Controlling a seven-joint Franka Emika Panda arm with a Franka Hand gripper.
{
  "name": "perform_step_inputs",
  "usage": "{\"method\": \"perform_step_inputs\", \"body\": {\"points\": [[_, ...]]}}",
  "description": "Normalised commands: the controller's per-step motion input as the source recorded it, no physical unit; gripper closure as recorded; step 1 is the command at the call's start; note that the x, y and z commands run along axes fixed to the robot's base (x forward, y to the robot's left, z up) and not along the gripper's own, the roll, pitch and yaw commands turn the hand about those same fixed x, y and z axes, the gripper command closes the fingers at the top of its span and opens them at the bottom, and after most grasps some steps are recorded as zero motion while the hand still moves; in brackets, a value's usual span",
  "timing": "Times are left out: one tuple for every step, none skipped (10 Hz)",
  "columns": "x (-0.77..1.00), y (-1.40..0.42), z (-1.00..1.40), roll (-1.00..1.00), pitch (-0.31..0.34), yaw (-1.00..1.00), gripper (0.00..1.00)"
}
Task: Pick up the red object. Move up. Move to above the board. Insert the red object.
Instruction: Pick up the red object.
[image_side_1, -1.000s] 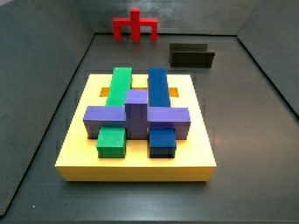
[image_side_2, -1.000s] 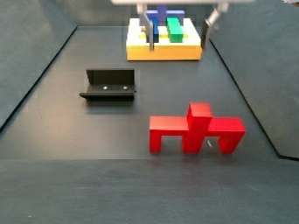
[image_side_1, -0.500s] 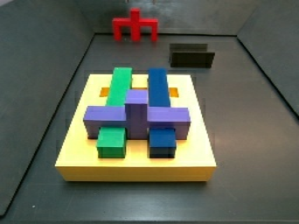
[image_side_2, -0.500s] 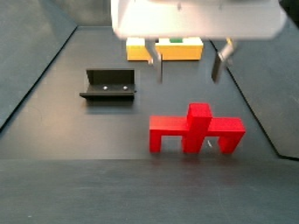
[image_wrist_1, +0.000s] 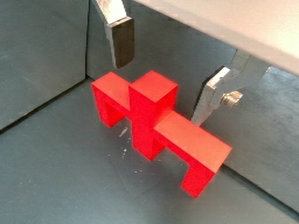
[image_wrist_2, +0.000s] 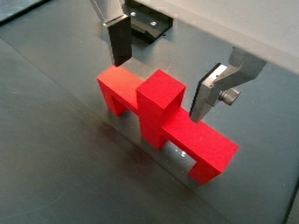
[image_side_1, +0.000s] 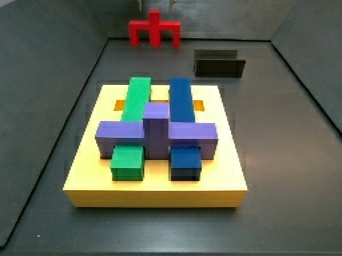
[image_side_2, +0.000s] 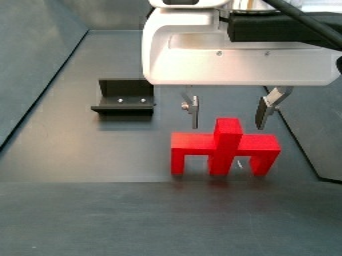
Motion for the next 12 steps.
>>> {"method": "perform_step_inputs", "body": {"points": [[0.00,0.05,-0.29,0.00,-0.056,0.00,0.00],[0.00,0.00,-0.19,-0.02,-0.044,0.00,0.00],[0.00,0.00,-0.18,-0.06,-0.059,0.00,0.00],[0.00,0.05,-0.09,-0.07,-0.041,0.00,0.00],[0.00,0.05,-0.10,-0.07,-0.047,0.00,0.00],[0.00,0.05,-0.16,-0.08,-0.066,0.03,0.00],[0.00,0.04,-0.27,-0.11,-0.106,0.01,0.00],[0.00,0.04,-0.22,-0.09,-0.094,0.01,0.00],[0.00,0.02,-0.15,-0.09,-0.080,0.03,0.00],[0.00,0.00,0.00,-0.01,0.000,0.02,0.00],[0.00,0.00,0.00,0.00,0.000,0.00,0.00],[0.00,0.00,0.00,0.00,0.000,0.00,1.00]]}}
